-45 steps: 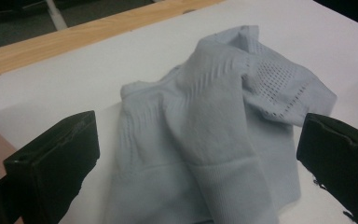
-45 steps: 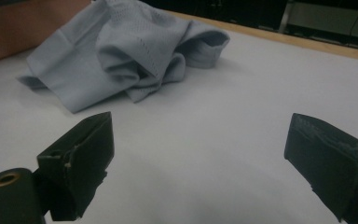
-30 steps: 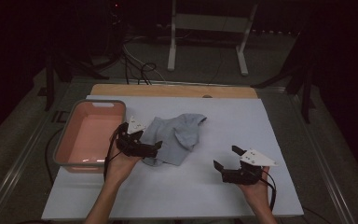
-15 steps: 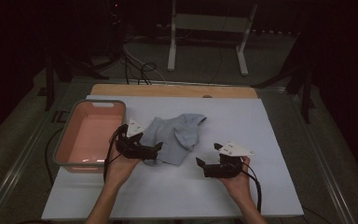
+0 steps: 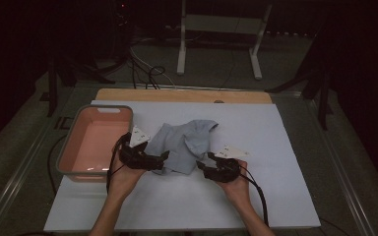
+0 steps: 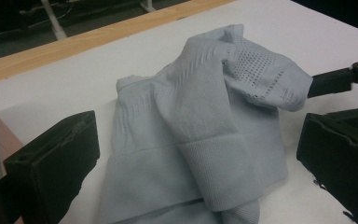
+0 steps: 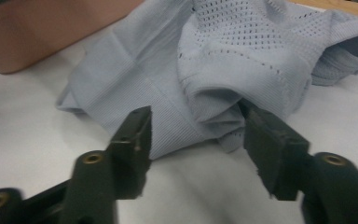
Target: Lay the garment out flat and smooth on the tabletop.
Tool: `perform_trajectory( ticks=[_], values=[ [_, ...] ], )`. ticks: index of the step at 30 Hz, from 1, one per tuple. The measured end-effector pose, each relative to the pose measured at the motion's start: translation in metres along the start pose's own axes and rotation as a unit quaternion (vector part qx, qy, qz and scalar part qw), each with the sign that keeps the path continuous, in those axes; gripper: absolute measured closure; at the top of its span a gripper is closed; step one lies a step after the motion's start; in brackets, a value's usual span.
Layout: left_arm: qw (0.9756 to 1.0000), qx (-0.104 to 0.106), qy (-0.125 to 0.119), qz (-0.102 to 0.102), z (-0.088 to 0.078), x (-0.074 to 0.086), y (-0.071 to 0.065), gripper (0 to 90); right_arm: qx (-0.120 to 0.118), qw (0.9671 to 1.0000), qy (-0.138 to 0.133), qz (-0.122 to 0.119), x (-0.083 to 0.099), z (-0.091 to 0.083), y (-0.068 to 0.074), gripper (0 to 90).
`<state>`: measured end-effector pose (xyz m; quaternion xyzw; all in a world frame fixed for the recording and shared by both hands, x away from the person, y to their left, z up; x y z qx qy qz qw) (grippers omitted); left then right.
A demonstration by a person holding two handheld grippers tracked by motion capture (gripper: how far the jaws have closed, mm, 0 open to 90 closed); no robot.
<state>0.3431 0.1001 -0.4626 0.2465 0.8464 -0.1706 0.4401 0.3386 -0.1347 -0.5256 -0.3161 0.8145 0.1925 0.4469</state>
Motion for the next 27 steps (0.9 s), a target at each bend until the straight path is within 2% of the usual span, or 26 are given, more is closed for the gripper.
perform_trajectory(
  ticks=[3,6,8,11,13,17,23,27],
  values=[
    [1.0000,0.001,-0.003,-0.001,-0.002,0.000,0.000,0.2,0.004,0.9999,0.008,-0.008,-0.002,0.007,0.001,51.6],
    [1.0000,0.000,-0.006,-0.002,-0.003,0.000,0.001,0.2,0.017,0.9996,0.020,-0.013,-0.003,0.014,0.000,53.8],
    [1.0000,-0.002,-0.007,-0.004,-0.004,0.000,0.002,0.2,0.023,0.9992,0.028,-0.016,-0.005,0.018,-0.001,58.7],
    [0.9999,-0.002,-0.009,-0.007,-0.005,0.001,0.003,0.2,0.023,0.9990,0.031,-0.021,-0.009,0.020,-0.001,77.3],
    [0.9999,-0.002,-0.008,-0.006,-0.005,0.002,0.003,0.3,0.019,0.9992,0.026,-0.025,-0.014,0.017,0.000,84.3],
    [1.0000,-0.001,-0.006,-0.005,-0.003,0.003,0.002,0.3,0.023,0.9988,0.014,-0.041,-0.024,0.005,-0.002,85.7],
    [1.0000,0.002,-0.003,0.000,0.000,0.004,-0.002,0.3,0.040,0.9984,0.001,-0.040,-0.035,-0.013,-0.012,85.9],
    [1.0000,0.002,-0.002,0.000,0.001,0.005,-0.002,0.2,0.059,0.9974,-0.005,-0.042,-0.040,-0.024,-0.023,86.0]
  ],
)
Point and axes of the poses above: each handheld gripper's, and its own axes: z roughly forward along the jaws, x roughly out of its underside, y roughly to its left, the point moved 5 cm from there along z, roughly forward along the jaws, and after that the axes turned 3 degrees about -z, right-handed, at the moved point
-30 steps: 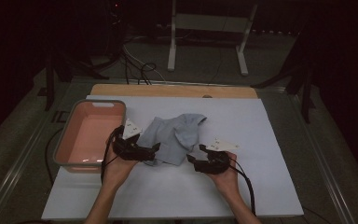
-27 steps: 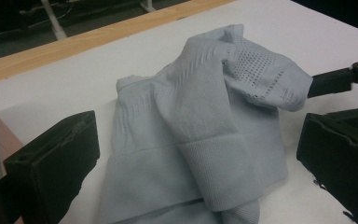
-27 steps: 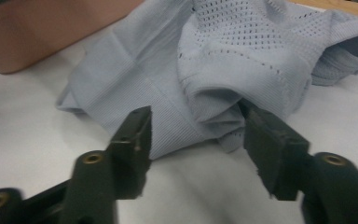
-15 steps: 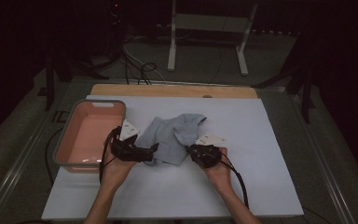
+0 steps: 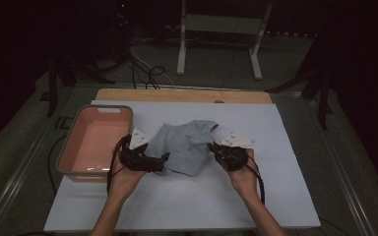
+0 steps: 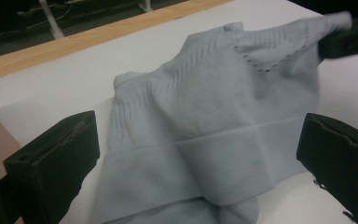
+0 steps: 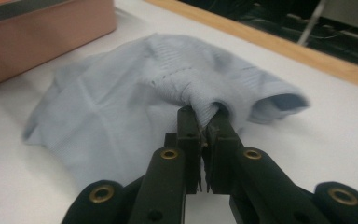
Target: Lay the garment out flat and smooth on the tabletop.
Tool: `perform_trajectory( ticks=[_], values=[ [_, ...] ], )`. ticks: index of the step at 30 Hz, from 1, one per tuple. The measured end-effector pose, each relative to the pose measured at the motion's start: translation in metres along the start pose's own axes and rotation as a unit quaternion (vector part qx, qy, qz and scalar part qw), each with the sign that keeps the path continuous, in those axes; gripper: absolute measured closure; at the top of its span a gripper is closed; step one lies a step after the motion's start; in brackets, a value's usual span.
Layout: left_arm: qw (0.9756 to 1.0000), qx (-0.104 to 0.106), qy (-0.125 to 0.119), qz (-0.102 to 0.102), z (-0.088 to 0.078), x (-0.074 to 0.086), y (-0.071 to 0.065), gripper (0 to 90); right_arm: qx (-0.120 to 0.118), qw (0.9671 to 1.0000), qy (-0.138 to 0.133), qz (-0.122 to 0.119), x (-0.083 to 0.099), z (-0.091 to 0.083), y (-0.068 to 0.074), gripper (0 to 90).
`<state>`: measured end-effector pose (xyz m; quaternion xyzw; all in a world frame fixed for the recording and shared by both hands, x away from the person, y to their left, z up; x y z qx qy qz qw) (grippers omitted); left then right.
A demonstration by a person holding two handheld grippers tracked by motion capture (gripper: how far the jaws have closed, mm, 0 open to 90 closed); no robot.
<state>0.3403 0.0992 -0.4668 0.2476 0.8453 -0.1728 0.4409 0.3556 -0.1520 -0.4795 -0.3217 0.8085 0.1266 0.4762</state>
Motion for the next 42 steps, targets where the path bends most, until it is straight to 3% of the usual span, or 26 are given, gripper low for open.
perform_trajectory(
  ticks=[9,17,27,36,42],
  values=[
    [1.0000,-0.001,0.001,0.001,0.001,0.001,-0.001,0.3,0.018,0.9997,0.000,0.015,0.001,-0.013,-0.020,85.9],
    [1.0000,0.001,0.000,0.003,0.002,0.001,-0.003,0.3,0.035,0.9993,0.008,0.008,0.010,-0.023,-0.032,85.9],
    [0.9998,0.006,0.017,0.008,0.010,0.006,-0.009,0.3,0.045,0.9987,0.007,0.023,0.016,-0.032,-0.044,85.8],
    [0.9983,0.020,0.051,0.022,0.026,0.014,-0.023,0.5,0.050,0.9982,0.004,0.033,0.018,-0.037,-0.051,85.7],
    [0.9963,0.026,0.067,0.047,0.041,0.018,-0.041,4.3,0.051,0.9980,0.003,0.038,0.018,-0.040,-0.054,85.5]
  ],
)
Point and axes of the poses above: each handheld gripper's, and its own axes: z roughly forward along the jaws, x roughly out of its underside, y roughly to its left, the point moved 5 cm from there along z, roughly forward along the jaws, and after that the axes turned 3 degrees about -z, right-handed, at the moved point
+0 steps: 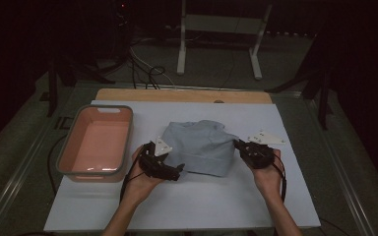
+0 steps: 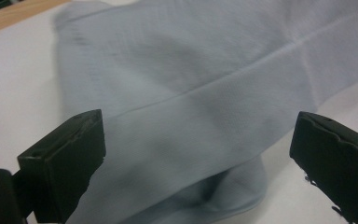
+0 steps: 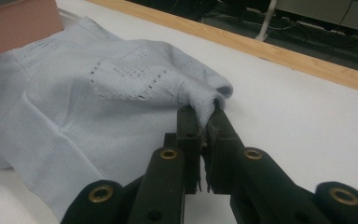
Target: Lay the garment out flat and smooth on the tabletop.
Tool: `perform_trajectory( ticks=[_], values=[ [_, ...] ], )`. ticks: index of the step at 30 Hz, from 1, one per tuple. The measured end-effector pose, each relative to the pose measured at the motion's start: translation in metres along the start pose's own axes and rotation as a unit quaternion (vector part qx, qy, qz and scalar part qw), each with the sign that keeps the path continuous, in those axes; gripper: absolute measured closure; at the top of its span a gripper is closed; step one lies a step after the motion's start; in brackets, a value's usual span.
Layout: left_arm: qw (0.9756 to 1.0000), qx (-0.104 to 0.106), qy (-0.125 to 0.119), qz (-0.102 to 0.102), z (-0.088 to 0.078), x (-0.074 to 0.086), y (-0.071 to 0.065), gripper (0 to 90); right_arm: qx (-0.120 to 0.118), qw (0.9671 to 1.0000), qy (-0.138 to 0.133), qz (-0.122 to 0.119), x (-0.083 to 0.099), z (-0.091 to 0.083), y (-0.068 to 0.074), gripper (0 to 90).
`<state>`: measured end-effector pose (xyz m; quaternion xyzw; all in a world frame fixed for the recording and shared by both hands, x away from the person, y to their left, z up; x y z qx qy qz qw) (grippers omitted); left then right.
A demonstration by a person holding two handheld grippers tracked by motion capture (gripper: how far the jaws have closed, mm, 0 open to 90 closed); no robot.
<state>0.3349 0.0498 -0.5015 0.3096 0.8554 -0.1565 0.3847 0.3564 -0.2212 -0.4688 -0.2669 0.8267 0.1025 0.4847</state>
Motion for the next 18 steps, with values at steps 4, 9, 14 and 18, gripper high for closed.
perform_trajectory(
  ticks=[4,9,14,18],
  values=[
    [0.9997,0.000,0.017,0.017,0.016,0.001,-0.014,3.4,-0.002,1.0000,-0.002,0.004,0.000,-0.001,-0.001,85.5],
    [0.9986,-0.011,0.036,0.037,0.032,0.006,-0.028,0.3,-0.001,1.0000,-0.002,0.003,-0.001,-0.004,-0.002,85.1],
    [0.9965,-0.032,0.028,0.072,0.038,0.012,-0.028,22.3,0.001,1.0000,-0.004,0.005,0.000,-0.007,-0.006,84.8],
    [0.9976,-0.016,0.008,0.066,0.031,0.006,-0.025,53.7,0.002,1.0000,-0.003,0.005,0.001,-0.007,-0.006,84.8]
  ],
)
Point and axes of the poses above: each handheld gripper's, and its own axes: z roughly forward along the jaws, x roughly out of its underside, y roughly to its left, the point moved 5 cm from there along z, roughly forward along the jaws, and after that the axes turned 3 degrees about -z, right-handed, at the moved point
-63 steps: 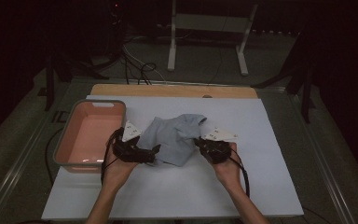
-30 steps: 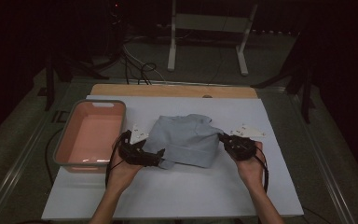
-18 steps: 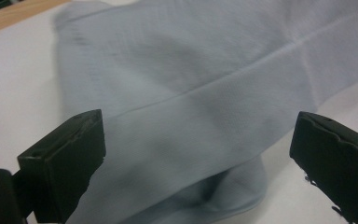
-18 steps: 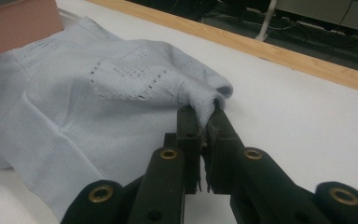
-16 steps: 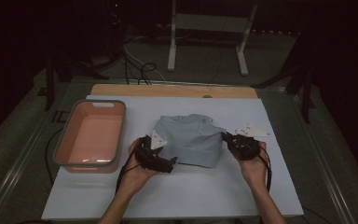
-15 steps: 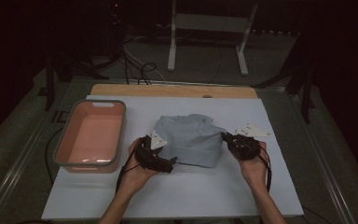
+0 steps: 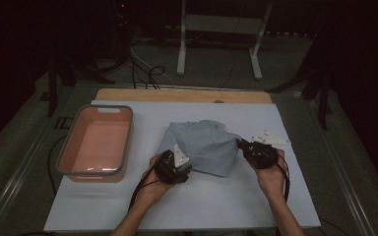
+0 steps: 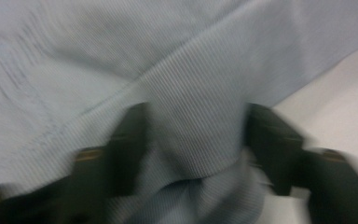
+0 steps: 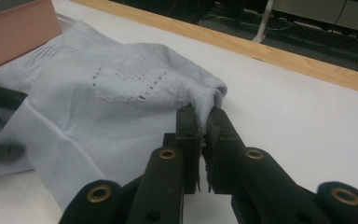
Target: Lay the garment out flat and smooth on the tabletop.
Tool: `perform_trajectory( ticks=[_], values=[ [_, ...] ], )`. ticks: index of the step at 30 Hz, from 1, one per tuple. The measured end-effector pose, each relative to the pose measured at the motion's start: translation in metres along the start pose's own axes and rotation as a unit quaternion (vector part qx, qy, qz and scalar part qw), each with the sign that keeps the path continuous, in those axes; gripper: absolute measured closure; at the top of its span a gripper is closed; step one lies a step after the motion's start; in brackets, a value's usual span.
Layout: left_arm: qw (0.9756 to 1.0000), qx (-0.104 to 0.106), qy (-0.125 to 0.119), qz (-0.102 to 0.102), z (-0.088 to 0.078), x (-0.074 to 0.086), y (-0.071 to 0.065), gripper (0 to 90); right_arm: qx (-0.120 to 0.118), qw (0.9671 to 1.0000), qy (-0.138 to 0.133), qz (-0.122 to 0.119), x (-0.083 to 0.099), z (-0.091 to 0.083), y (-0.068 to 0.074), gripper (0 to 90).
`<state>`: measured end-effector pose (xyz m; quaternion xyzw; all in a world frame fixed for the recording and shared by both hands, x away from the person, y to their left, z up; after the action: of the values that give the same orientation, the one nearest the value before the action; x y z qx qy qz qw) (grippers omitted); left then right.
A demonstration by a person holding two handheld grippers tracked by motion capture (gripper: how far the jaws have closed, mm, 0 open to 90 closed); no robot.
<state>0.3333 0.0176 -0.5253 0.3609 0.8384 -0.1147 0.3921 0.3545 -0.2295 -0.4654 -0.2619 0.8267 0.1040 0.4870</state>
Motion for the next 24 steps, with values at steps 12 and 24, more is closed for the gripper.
perform_trajectory(
  ticks=[12,24],
  values=[
    [0.9969,0.055,-0.055,-0.009,-0.028,-0.033,0.004,87.0,-0.003,0.9999,0.011,0.005,0.006,0.003,-0.001,82.5],
    [0.9991,0.021,-0.018,-0.031,-0.013,-0.023,0.012,50.6,0.004,0.9999,0.009,0.006,0.008,-0.001,-0.004,83.7]
  ],
)
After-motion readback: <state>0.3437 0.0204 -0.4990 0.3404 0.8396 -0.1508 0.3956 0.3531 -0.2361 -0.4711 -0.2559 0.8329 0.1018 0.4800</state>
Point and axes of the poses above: each handheld gripper's, and its own axes: z roughly forward along the jaws, x roughly out of its underside, y roughly to its left, the point moved 5 cm from there along z, roughly forward along the jaws, and after that the axes turned 3 degrees about -z, right-handed, at the moved point
